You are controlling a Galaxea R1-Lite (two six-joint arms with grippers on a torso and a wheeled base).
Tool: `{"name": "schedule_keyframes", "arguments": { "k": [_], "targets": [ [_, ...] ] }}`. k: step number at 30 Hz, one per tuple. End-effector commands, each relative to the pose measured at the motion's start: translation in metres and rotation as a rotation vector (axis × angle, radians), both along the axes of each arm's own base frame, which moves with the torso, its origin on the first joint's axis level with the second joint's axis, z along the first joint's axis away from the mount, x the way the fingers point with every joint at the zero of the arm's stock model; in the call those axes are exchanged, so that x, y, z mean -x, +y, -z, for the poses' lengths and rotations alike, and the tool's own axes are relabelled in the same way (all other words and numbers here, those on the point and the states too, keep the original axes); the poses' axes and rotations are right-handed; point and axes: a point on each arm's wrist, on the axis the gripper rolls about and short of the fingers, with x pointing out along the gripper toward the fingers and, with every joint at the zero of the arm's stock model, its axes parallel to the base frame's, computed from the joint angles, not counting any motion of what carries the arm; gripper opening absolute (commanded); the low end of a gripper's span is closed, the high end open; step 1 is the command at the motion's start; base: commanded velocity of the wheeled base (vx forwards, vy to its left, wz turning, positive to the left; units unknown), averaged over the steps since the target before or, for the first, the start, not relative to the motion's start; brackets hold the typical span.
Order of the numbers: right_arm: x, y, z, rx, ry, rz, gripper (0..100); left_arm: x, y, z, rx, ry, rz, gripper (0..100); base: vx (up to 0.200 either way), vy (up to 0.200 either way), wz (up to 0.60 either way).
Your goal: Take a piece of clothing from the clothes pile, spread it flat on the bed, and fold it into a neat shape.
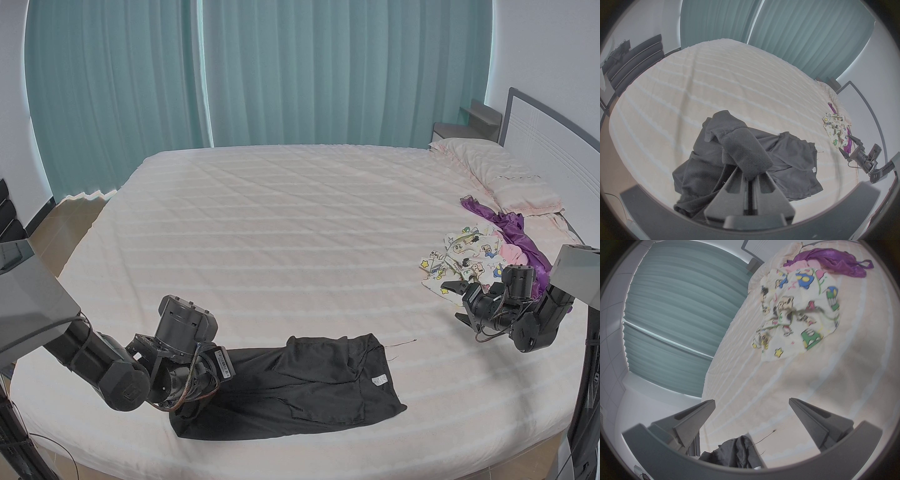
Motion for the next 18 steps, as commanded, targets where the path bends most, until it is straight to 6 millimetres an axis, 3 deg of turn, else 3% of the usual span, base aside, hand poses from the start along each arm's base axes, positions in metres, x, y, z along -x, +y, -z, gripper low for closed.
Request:
{"name": "schedule_keyframes", "arguments": {
  "k": [1, 18],
  "targets": [
    [0.0, 0.0, 0.0, 0.0, 0.001, 0.001, 100, -0.001, -0.005, 0.001, -0.001, -0.002, 0.009, 0, 0.0, -0.2, 0.0],
    [0.0, 0.003, 0.002, 0.0, 0.006, -0.007, 100, -0.02, -0.027, 0.004, -0.001, -0.001, 0.037, 0, 0.0, -0.2, 0.0]
  ]
}}
